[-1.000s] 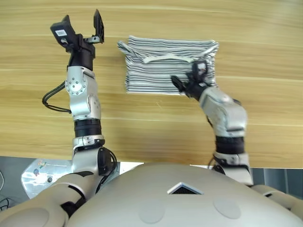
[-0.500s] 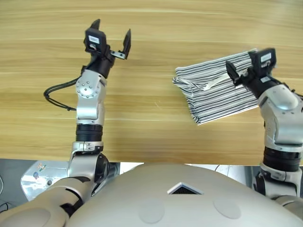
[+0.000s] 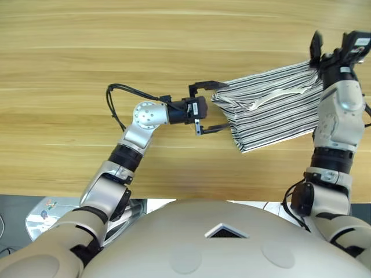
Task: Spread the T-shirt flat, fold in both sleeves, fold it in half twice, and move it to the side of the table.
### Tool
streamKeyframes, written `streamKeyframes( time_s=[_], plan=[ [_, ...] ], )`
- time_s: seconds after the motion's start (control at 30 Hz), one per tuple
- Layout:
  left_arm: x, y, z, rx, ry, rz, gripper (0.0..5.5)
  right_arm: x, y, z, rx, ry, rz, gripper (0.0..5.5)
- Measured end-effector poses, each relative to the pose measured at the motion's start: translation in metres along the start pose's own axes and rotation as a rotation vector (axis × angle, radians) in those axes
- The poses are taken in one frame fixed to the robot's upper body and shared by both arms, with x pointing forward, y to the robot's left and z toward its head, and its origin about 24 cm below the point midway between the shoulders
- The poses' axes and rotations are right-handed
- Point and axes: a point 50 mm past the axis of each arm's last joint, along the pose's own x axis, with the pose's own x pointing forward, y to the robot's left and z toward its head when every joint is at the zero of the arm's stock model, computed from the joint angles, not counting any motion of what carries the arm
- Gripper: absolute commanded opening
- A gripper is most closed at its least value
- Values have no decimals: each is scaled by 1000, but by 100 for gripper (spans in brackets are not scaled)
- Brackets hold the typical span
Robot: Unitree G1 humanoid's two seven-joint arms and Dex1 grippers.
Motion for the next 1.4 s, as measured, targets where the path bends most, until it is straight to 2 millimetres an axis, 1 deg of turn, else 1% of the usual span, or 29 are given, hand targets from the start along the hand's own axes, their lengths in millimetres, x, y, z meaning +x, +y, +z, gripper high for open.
streamKeyframes(
  time_s=[0.1, 0.17, 0.23, 0.3, 0.33, 0.37, 0.4, 0.43, 0.53, 0.63, 0.7, 0.73, 0.87, 0.93, 1.0, 1.07, 1.13, 1.17, 1.2, 1.23, 1.33, 1.4],
  plan=[
    [30, -16, -7, -90, 1, -83, 500, 15, -9, 23, 13, -94, -54, 361],
    [51, -18, -10, -132, 14, -103, 500, 20, -4, 34, 14, -148, -43, 361],
    [67, -12, -12, -177, 40, -61, 500, 22, 6, 34, 2, -161, -14, 361],
    [82, -1, -14, -246, 70, 26, 500, 23, 18, 27, 0, -152, 21, 361],
    [87, 3, -13, -263, 72, 56, 500, 23, 21, 25, 1, -146, 28, 361],
    [84, 5, -21, -296, 103, 111, 500, 24, 24, 24, -9, -147, 39, 361],
    [77, 3, -35, -358, 163, 167, 500, 24, 24, 22, -19, -143, 38, 361],
    [72, 1, -44, -396, 210, 215, 500, 24, 25, 21, -22, -141, 44, 361],
    [61, 10, -53, -399, 261, 356, 500, 24, 29, 20, -25, -144, 57, 361],
    [52, 24, -57, -369, 313, 446, 500, 24, 30, 20, -25, -145, 64, 361],
    [50, 46, -52, -270, 396, 469, 500, 24, 32, 19, -23, -144, 83, 361],
    [50, 49, -51, -260, 407, 478, 500, 24, 33, 19, -21, -143, 86, 361],
    [43, 54, -54, -320, 401, 543, 500, 24, 41, 15, -10, -131, 111, 361],
    [40, 55, -56, -360, 402, 575, 500, 23, 43, 13, -9, -127, 119, 361],
    [39, 56, -57, -360, 408, 589, 500, 22, 43, 12, -10, -124, 120, 361],
    [41, 55, -56, -323, 424, 559, 500, 19, 42, 13, -13, -129, 118, 361],
    [46, 52, -52, -207, 429, 473, 500, 17, 41, 16, -15, -145, 112, 361],
    [45, 48, -52, -174, 420, 444, 500, 15, 41, 18, -17, -156, 112, 361],
    [38, 41, -54, -174, 396, 441, 500, 12, 41, 19, -19, -162, 111, 361],
    [26, 38, -56, -178, 374, 459, 500, 9, 40, 18, -22, -162, 107, 361],
    [-30, 28, -57, -200, 379, 594, 500, 2, 35, 15, -25, -151, 84, 361],
    [-79, 10, -53, -258, 416, 740, 500, -5, 30, 9, -27, -132, 67, 361]
  ],
)
